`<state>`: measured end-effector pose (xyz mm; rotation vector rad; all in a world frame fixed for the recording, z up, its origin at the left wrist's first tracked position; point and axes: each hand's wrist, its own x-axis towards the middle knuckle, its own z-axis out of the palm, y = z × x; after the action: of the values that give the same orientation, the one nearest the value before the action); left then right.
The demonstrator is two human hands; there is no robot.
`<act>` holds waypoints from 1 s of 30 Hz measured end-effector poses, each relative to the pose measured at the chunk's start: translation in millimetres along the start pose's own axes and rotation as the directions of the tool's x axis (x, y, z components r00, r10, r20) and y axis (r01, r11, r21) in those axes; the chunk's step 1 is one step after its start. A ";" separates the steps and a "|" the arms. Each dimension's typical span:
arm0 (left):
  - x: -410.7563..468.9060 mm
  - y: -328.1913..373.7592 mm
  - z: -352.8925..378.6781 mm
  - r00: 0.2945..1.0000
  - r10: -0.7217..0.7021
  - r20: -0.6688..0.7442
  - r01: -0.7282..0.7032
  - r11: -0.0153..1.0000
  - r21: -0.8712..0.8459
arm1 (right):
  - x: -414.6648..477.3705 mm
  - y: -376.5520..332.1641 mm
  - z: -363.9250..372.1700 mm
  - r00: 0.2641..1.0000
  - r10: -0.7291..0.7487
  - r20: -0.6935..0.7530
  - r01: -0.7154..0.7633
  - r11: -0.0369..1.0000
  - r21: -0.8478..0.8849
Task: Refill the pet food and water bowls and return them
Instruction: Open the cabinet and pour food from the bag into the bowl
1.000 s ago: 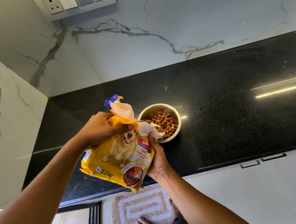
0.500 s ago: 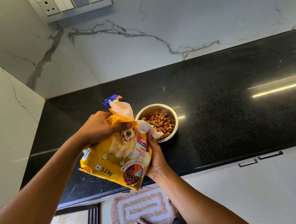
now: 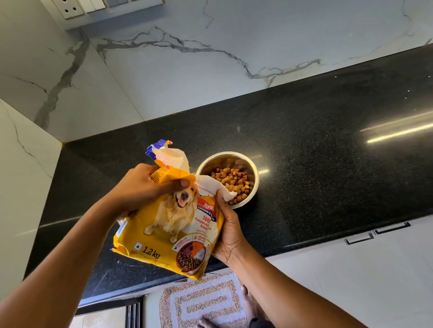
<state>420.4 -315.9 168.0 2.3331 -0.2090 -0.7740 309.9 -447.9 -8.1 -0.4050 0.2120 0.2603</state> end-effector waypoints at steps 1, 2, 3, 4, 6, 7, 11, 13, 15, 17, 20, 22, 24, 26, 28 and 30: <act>0.0 -0.5 0.7 1.000 0.001 0.004 -0.001 1.000 -0.002 | -0.7 0.2 0.2 1.000 -0.007 -0.002 0.007 1.000 -0.003; 0.1 -1.0 1.2 1.000 0.003 0.009 -0.002 1.000 -0.003 | -1.2 0.7 0.0 1.000 -0.008 -0.005 0.008 1.000 -0.002; 0.5 -1.6 1.5 1.000 0.005 0.014 -0.005 1.000 -0.004 | -1.4 1.7 -0.4 1.000 -0.006 -0.008 0.006 1.000 0.001; 1.0 -2.3 1.6 1.000 0.007 0.018 -0.007 1.000 -0.003 | -1.7 3.1 -1.1 1.000 0.002 -0.012 -0.002 1.000 0.006; 1.8 -3.6 1.8 1.000 0.008 0.021 -0.008 1.000 0.000 | -1.5 6.3 -2.8 0.999 0.028 -0.020 -0.028 0.999 0.025; 2.2 -4.2 2.0 1.000 0.008 0.020 -0.008 1.000 0.002 | -1.0 7.7 -3.8 0.999 0.040 -0.030 -0.039 0.999 0.033; 4.0 -7.3 3.9 1.000 0.015 0.018 -0.015 1.000 0.000 | 1.3 9.5 -8.8 0.995 0.061 -0.075 -0.058 0.997 0.042; 4.5 -9.2 3.9 1.000 0.018 0.014 -0.018 1.000 -0.007 | 1.4 8.6 -8.4 0.995 0.064 -0.080 -0.062 0.998 0.028; 4.9 -11.2 3.2 1.000 0.023 0.008 -0.023 1.000 -0.013 | 1.8 8.2 -7.8 0.995 0.067 -0.081 -0.066 0.998 0.014; 5.3 -12.7 2.3 1.000 0.027 0.005 -0.027 0.999 -0.019 | 2.1 8.2 -7.6 0.994 0.071 -0.082 -0.069 0.997 0.018; 5.4 -14.5 0.4 1.000 0.027 0.004 -0.027 0.999 -0.037 | 2.3 6.8 -4.9 0.997 0.048 -0.063 -0.047 0.999 0.018; 5.2 -15.7 -2.1 1.000 0.026 0.013 -0.025 0.998 -0.057 | 2.4 5.4 -0.4 0.999 0.025 -0.039 -0.025 1.000 0.008; 5.0 -16.1 -5.0 0.999 0.025 0.026 -0.023 0.997 -0.072 | 2.5 5.1 1.8 1.000 0.015 -0.024 -0.015 1.000 0.002; 4.5 -15.5 -7.3 0.999 0.031 0.032 -0.028 0.996 -0.079 | 2.1 5.5 0.4 0.999 0.018 -0.031 -0.017 1.000 0.011; 4.0 -14.4 -9.2 0.999 0.037 0.034 -0.034 0.996 -0.086 | 1.5 5.8 -1.6 0.999 0.013 -0.047 -0.011 0.999 0.032; 3.7 -13.8 -10.4 0.998 0.042 0.036 -0.038 0.995 -0.094 | 1.1 6.6 -2.8 0.998 0.001 -0.065 0.003 0.999 0.054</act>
<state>428.7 -300.9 163.7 2.2210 -0.2305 -0.7923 308.6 -443.0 -13.3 -0.3601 0.2818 0.2400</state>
